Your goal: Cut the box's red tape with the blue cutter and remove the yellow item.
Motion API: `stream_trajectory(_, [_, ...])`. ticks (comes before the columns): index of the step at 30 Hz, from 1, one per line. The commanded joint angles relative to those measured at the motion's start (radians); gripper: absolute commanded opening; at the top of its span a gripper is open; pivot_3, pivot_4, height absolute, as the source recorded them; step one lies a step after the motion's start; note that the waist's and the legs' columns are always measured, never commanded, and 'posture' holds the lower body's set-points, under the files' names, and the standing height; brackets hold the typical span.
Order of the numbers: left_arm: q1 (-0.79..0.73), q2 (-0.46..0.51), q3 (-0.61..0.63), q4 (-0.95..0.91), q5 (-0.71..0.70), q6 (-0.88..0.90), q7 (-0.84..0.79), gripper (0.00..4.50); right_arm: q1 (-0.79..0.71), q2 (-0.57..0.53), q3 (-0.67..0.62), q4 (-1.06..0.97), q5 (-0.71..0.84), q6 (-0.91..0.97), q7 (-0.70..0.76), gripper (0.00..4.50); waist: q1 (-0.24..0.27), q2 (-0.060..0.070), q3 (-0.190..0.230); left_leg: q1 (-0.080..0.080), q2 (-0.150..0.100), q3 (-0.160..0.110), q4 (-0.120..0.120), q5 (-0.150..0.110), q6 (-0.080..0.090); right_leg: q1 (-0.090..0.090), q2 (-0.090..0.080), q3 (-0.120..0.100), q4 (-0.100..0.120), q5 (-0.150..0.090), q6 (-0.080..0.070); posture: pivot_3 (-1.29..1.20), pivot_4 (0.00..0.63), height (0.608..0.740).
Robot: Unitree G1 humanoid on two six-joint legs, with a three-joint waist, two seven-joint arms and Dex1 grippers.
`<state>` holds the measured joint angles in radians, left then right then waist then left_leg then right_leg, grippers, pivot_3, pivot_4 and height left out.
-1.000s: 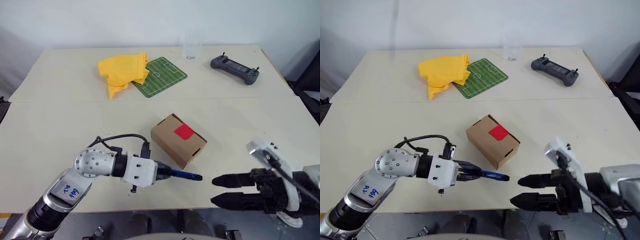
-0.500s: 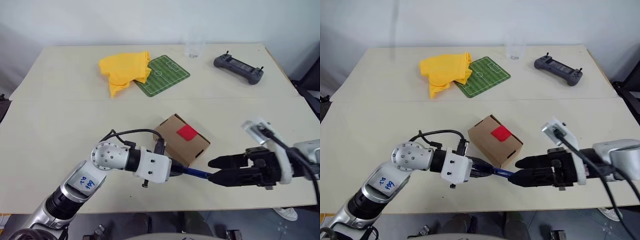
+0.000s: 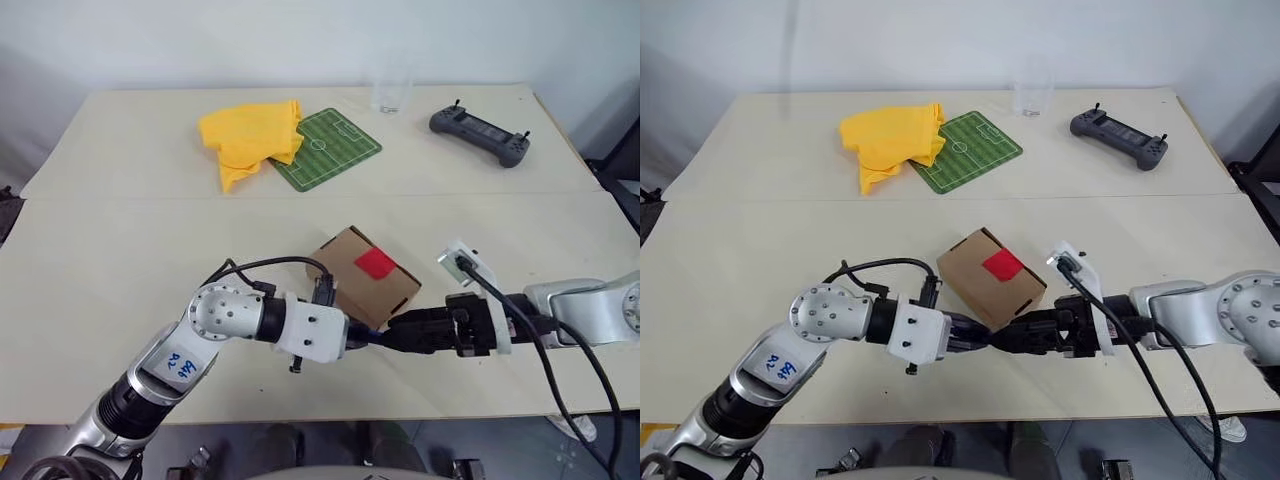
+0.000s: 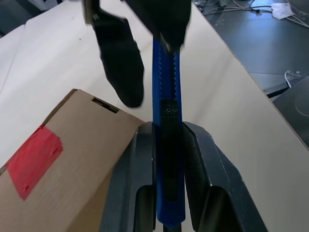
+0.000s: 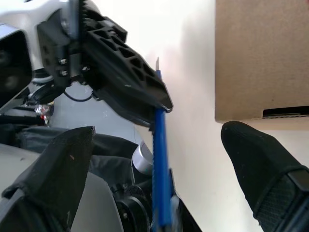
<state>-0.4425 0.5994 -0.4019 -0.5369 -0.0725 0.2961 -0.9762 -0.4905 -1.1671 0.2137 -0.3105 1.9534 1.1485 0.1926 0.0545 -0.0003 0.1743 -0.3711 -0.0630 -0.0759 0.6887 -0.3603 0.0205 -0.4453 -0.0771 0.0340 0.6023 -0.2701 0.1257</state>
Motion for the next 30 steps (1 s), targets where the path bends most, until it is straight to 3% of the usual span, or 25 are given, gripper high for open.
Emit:
stream_trajectory(1, [-0.018,-0.009,0.006,-0.025,0.008,0.006,0.015,0.42,-0.028,0.021,-0.008,0.007,0.019,0.026,-0.019,4.45,0.0,0.0,0.0,0.0,0.0,0.0,0.001,0.0,0.0,0.0,0.0,0.0,0.001,0.0,0.0,0.0,0.15,0.74])
stream_trajectory(13, [-0.05,-0.032,0.003,-0.002,0.013,0.035,0.028,0.42,-0.037,0.067,-0.011,0.044,0.019,0.061,-0.057,4.45,-0.001,0.0,0.0,0.0,0.0,0.0,0.005,0.0,0.0,0.0,0.0,0.001,0.005,0.0,0.0,0.0,0.15,0.74])
stream_trajectory(16, [-0.057,-0.031,0.006,0.009,0.014,0.028,0.025,0.42,-0.036,0.075,-0.019,0.056,0.019,0.063,-0.067,3.85,-0.001,0.0,0.0,0.0,0.0,0.0,0.005,0.0,0.0,0.0,0.0,0.001,0.005,0.0,0.0,0.0,0.15,0.74])
stream_trajectory(27, [-0.05,-0.018,0.004,-0.001,0.01,0.023,0.006,0.42,-0.01,0.092,-0.046,0.06,0.019,0.066,-0.082,0.08,-0.001,0.0,0.0,0.0,0.0,0.0,0.006,0.0,0.0,0.0,0.0,0.001,0.005,0.0,0.0,0.0,0.15,0.74])
stream_trajectory(30, [-0.049,-0.02,0.003,-0.001,0.01,0.018,0.006,0.42,-0.001,0.096,-0.051,0.056,0.019,0.062,-0.087,0.1,-0.001,0.0,0.0,0.0,-0.001,0.0,0.006,0.0,0.0,0.0,0.0,0.001,0.005,0.0,0.0,0.0,0.15,0.74])
